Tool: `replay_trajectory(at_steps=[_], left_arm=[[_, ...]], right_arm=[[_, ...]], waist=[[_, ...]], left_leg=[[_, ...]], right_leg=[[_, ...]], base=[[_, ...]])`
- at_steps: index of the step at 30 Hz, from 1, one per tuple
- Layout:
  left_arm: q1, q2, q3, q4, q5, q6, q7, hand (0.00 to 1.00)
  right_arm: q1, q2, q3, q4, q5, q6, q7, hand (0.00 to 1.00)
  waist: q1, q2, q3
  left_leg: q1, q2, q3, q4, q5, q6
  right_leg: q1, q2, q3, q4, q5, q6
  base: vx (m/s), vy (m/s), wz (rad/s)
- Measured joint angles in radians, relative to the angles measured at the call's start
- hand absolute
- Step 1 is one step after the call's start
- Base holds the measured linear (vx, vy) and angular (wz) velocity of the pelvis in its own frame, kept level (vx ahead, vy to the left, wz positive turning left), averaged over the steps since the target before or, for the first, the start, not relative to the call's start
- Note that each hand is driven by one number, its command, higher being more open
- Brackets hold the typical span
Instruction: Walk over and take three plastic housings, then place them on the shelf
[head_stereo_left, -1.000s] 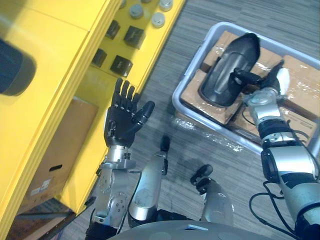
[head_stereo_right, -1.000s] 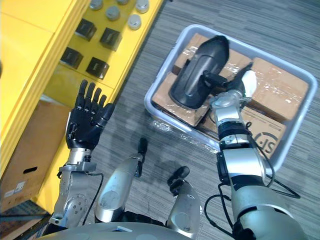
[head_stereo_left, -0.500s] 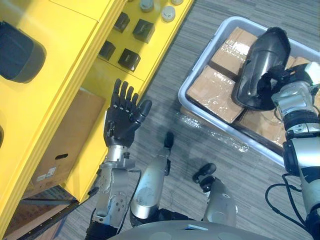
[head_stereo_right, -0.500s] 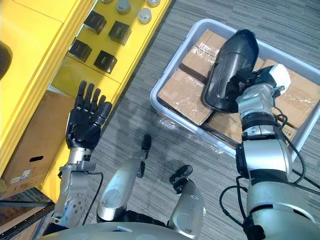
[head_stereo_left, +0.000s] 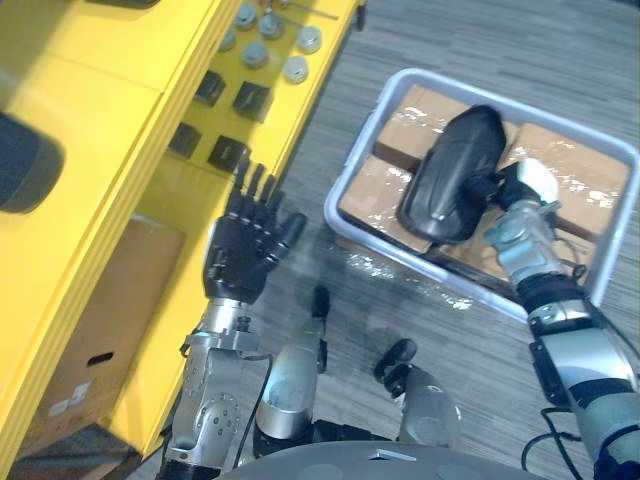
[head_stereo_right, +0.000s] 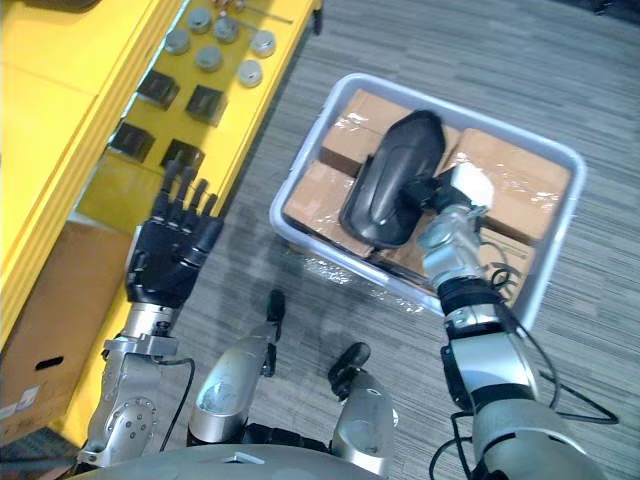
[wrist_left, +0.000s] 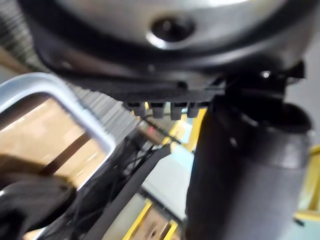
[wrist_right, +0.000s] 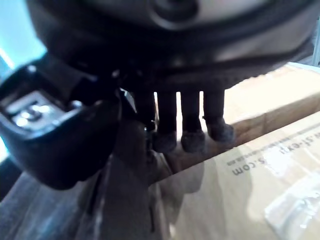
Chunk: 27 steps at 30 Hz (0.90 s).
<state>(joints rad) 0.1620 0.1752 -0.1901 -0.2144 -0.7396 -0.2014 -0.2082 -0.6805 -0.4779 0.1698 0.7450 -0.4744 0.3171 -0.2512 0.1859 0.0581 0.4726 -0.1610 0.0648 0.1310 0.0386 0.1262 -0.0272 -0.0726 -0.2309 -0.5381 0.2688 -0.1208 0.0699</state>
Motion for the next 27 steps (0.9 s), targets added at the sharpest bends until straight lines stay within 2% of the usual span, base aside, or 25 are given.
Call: replay_trajectory(at_steps=[2, 3, 5, 7, 9, 11, 13, 18, 27], left_arm=[[-0.093, 0.024, -0.025, 0.123, -0.001, 0.086, -0.027, 1.0], [-0.114, 0.029, -0.026, 0.15, -0.002, 0.111, -0.041, 1.0], [-0.189, 0.06, -0.046, 0.231, -0.005, 0.216, -0.101, 1.0], [-0.233, 0.071, -0.074, 0.292, -0.007, 0.289, -0.12, 1.0], [-0.265, 0.07, -0.11, 0.366, -0.008, 0.364, -0.109, 1.0], [-0.269, 0.07, -0.112, 0.393, -0.022, 0.405, -0.091, 1.0], [-0.279, 0.069, -0.112, 0.417, -0.045, 0.427, -0.07, 1.0], [-0.334, 0.065, -0.113, 0.492, -0.113, 0.471, 0.028, 1.0], [-0.396, 0.055, -0.113, 0.502, -0.283, 0.468, 0.074, 1.0]], right_arm=[[0.048, 0.046, 0.0, -0.063, -0.055, -0.029, -0.001, 0.0], [0.056, 0.054, 0.0, -0.078, -0.073, -0.039, -0.001, 0.0], [0.068, 0.059, 0.0, -0.122, -0.136, -0.09, -0.009, 0.0], [0.069, 0.058, 0.0, -0.126, -0.163, -0.123, -0.032, 0.0], [0.081, 0.042, 0.001, -0.134, -0.19, -0.177, -0.052, 0.0], [0.081, 0.042, 0.001, -0.14, -0.22, -0.209, -0.073, 0.0], [0.088, 0.04, 0.002, -0.163, -0.255, -0.23, -0.082, 0.0], [0.142, 0.036, 0.054, -0.238, -0.341, -0.336, -0.083, 0.0], [0.184, 0.054, 0.102, -0.242, -0.385, -0.471, -0.081, 0.0]], waist=[[-0.032, -0.025, -0.016], [-0.037, -0.031, -0.024], [-0.063, -0.051, -0.046], [-0.081, -0.062, -0.074], [-0.095, -0.069, -0.123], [-0.104, -0.075, -0.152], [-0.107, -0.076, -0.16], [-0.111, -0.085, -0.205], [-0.12, -0.121, -0.256]], left_leg=[[0.043, 0.005, 0.029, -0.025, 0.0, 0.0], [0.049, 0.006, 0.039, -0.031, 0.0, 0.0], [0.071, 0.015, 0.067, -0.046, 0.0, -0.001], [0.089, 0.018, 0.083, -0.056, -0.001, -0.002], [0.104, 0.021, 0.094, -0.067, -0.003, -0.005], [0.109, 0.026, 0.1, -0.073, -0.003, -0.007], [0.125, 0.029, 0.106, -0.079, -0.003, -0.009], [0.153, 0.035, 0.117, -0.099, 0.002, -0.02], [0.173, 0.023, 0.131, -0.121, 0.011, -0.017]], right_leg=[[0.028, 0.013, 0.027, -0.036, 0.017, 0.005], [0.029, 0.017, 0.036, -0.046, 0.023, 0.005], [0.043, 0.035, 0.064, -0.09, 0.049, 0.004], [0.058, 0.045, 0.077, -0.12, 0.064, 0.006], [0.078, 0.056, 0.085, -0.155, 0.079, 0.006], [0.083, 0.065, 0.09, -0.172, 0.087, 0.004], [0.098, 0.072, 0.097, -0.188, 0.095, 0.003], [0.135, 0.094, 0.105, -0.249, 0.127, 0.0], [0.169, 0.098, 0.11, -0.32, 0.172, 0.007]], base=[[0.04, -0.012, -0.35], [0.02, -0.003, -0.44], [0.03, -0.016, -0.41], [0.02, -0.015, -0.28], [0.04, -0.018, -0.19], [0.03, -0.025, -0.11], [0.0, -0.02, -0.13], [-0.01, -0.013, -0.07], [-0.01, 0.013, -0.03]])
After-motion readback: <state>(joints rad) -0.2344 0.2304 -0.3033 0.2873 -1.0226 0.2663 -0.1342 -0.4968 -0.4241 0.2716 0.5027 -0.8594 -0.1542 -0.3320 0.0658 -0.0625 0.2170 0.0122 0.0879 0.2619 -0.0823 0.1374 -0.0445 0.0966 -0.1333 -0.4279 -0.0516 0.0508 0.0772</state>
